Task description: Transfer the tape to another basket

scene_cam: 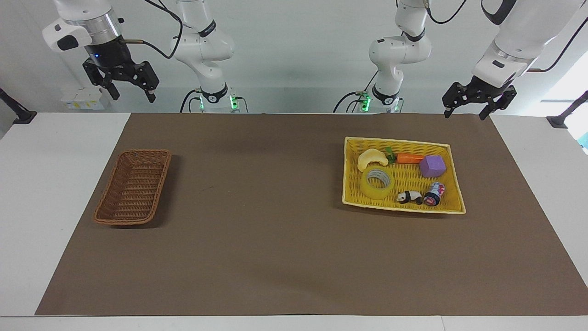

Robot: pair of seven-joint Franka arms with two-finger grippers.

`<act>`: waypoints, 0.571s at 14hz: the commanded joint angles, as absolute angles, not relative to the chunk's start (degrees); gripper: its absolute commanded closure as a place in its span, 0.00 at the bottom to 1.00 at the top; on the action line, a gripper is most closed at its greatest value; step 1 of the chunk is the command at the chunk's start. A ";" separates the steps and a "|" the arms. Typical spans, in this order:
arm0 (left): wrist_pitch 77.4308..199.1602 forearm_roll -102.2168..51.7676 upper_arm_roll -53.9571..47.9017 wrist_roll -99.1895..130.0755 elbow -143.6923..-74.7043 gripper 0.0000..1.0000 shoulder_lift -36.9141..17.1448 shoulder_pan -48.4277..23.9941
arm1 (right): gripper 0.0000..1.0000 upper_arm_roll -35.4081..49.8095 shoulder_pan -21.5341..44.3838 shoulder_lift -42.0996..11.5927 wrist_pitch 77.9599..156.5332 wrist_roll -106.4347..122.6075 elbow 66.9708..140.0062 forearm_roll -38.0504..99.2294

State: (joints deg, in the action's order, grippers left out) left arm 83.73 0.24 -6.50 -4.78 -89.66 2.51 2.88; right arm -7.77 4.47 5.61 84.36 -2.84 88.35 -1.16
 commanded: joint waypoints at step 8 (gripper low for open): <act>82.97 -0.18 -6.68 -5.19 -89.56 0.00 3.07 3.43 | 0.00 -7.47 4.13 6.33 84.73 -1.58 88.86 -0.97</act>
